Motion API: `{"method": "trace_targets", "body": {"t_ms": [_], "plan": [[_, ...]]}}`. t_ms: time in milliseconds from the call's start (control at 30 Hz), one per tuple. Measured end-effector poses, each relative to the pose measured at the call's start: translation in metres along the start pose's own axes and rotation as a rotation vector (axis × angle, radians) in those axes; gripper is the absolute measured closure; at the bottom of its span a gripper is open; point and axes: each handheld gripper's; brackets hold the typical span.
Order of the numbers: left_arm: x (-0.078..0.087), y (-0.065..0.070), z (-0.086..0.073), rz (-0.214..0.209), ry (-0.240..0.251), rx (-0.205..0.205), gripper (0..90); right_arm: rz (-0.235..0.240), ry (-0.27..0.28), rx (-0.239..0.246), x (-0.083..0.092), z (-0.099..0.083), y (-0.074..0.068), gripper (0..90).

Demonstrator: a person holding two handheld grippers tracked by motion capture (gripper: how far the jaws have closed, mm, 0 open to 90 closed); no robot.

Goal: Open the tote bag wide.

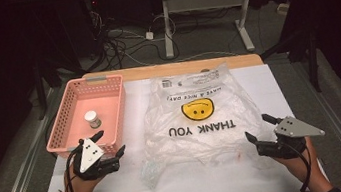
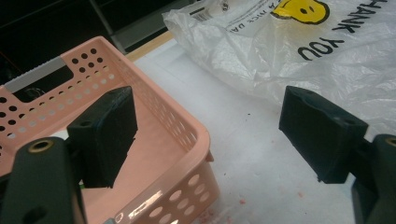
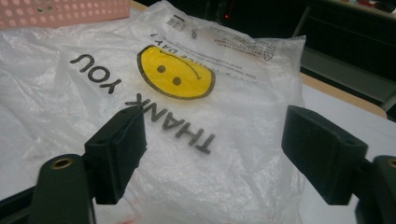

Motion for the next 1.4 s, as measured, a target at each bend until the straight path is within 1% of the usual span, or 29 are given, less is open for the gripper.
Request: {"method": "trace_targets", "body": {"t_ms": [233, 267, 333, 433, 467, 500, 567, 600, 633, 667, 700, 733, 767, 800, 833, 867, 900, 933, 967, 1000, 1033, 1100, 1133, 1167, 1200, 1267, 1333, 1367, 1400], "plan": [[-0.001, 0.001, 0.0, -0.01, 0.0, -0.003, 18.9, -0.031, -0.007, -0.007, -0.002, 0.001, 0.006, 25.3], [-0.001, 0.001, 0.0, -0.01, 0.001, -0.001, 18.9, -0.035, -0.006, -0.022, -0.004, 0.004, 0.011, 25.9], [0.0, 0.001, -0.001, -0.01, -0.003, -0.004, 18.9, -0.016, 0.0, -0.043, -0.007, 0.009, 0.017, 26.5], [0.0, 0.0, -0.001, -0.003, -0.013, -0.007, 18.9, -0.022, 0.006, -0.043, -0.013, 0.015, 0.024, 26.7], [0.0, -0.001, -0.001, -0.001, -0.012, -0.003, 18.9, -0.025, 0.001, -0.055, -0.021, 0.021, 0.034, 26.9], [0.0, -0.002, 0.0, -0.003, -0.007, 0.005, 18.9, -0.025, 0.001, -0.055, -0.021, 0.021, 0.034, 26.9], [0.0, -0.003, 0.001, -0.003, -0.008, 0.003, 18.9, -0.029, -0.013, -0.075, -0.033, 0.029, 0.045, 27.1], [-0.001, -0.002, 0.001, -0.005, -0.011, -0.001, 18.9, -0.042, -0.031, -0.079, -0.048, 0.037, 0.055, 27.5], [-0.002, -0.001, 0.0, -0.008, -0.018, -0.007, 18.9, -0.035, -0.045, -0.079, -0.057, 0.041, 0.06, 28.0], [-0.003, -0.001, 0.0, -0.011, -0.025, -0.014, 18.9, -0.035, -0.045, -0.079, -0.057, 0.041, 0.06, 28.0], [-0.003, 0.0, 0.0, -0.013, -0.032, -0.02, 18.9, -0.016, -0.057, -0.085, -0.066, 0.044, 0.066, 30.0], [-0.004, 0.0, 0.0, -0.014, -0.035, -0.026, 18.9, 0.006, -0.098, -0.114, -0.085, 0.051, 0.075, 30.9], [-0.004, 0.0, 0.0, -0.02, -0.035, -0.025, 18.9, 0.006, -0.098, -0.114, -0.085, 0.051, 0.075, 30.9], [-0.005, 0.0, 0.0, -0.023, -0.035, -0.023, 18.9, -0.015, -0.145, -0.097, -0.105, 0.056, 0.083, 33.9], [-0.005, 0.001, 0.0, -0.03, -0.039, -0.013, 18.9, -0.015, -0.145, -0.097, -0.105, 0.056, 0.083, 33.9], [-0.005, 0.001, 0.001, -0.033, -0.038, -0.014, 18.9, -0.042, -0.163, -0.066, -0.115, 0.058, 0.086, 36.0], [-0.006, 0.001, 0.001, -0.036, -0.038, -0.016, 18.9, -0.062, -0.214, -0.062, -0.136, 0.059, 0.093, 38.2], [-0.007, 0.002, 0.001, -0.04, -0.038, -0.017, 18.9, -0.062, -0.214, -0.062, -0.136, 0.059, 0.093, 38.2], [-0.007, 0.003, 0.001, -0.044, -0.04, -0.02, 18.9, -0.073, -0.269, -0.068, -0.156, 0.058, 0.099, 40.2], [-0.008, 0.003, 0.001, -0.047, -0.046, -0.023, 18.9, -0.073, -0.269, -0.068, -0.156, 0.058, 0.099, 40.2], [-0.01, 0.004, 0.001, -0.047, -0.054, -0.024, 18.9, -0.071, -0.31, -0.082, -0.173, 0.055, 0.102, 41.6], [-0.011, 0.004, 0.0, -0.049, -0.077, -0.032, 18.9, -0.073, -0.362, -0.067, -0.189, 0.05, 0.102, 42.0], [-0.012, 0.004, -0.001, -0.053, -0.078, -0.027, 18.9, -0.073, -0.362, -0.067, -0.189, 0.05, 0.102, 42.0], [-0.012, 0.003, -0.002, -0.056, -0.08, -0.023, 18.9, -0.079, -0.413, -0.042, -0.204, 0.043, 0.102, 43.1], [-0.012, 0.003, -0.002, -0.059, -0.08, -0.02, 18.9, -0.072, -0.431, -0.047, -0.21, 0.039, 0.102, 44.6], [-0.013, 0.002, -0.001, -0.062, -0.081, -0.018, 18.9, -0.043, -0.455, -0.045, -0.22, 0.031, 0.1, 47.7], [-0.014, 0.002, -0.001, -0.064, -0.078, -0.019, 18.9, -0.045, -0.474, -0.038, -0.224, 0.028, 0.098, 49.0], [-0.014, 0.002, -0.001, -0.067, -0.081, -0.019, 19.0, -0.046, -0.513, -0.038, -0.23, 0.022, 0.096, 53.3], [-0.014, 0.002, -0.002, -0.069, -0.091, -0.023, 19.0, -0.056, -0.529, -0.043, -0.232, 0.018, 0.096, 56.8]]}}
Point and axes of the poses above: each handheld gripper's, and its own axes: x roughly backward along the jaws, z roughly out of its top, y roughly to its right, and after that the axes turned 12 degrees about -z, right-handed
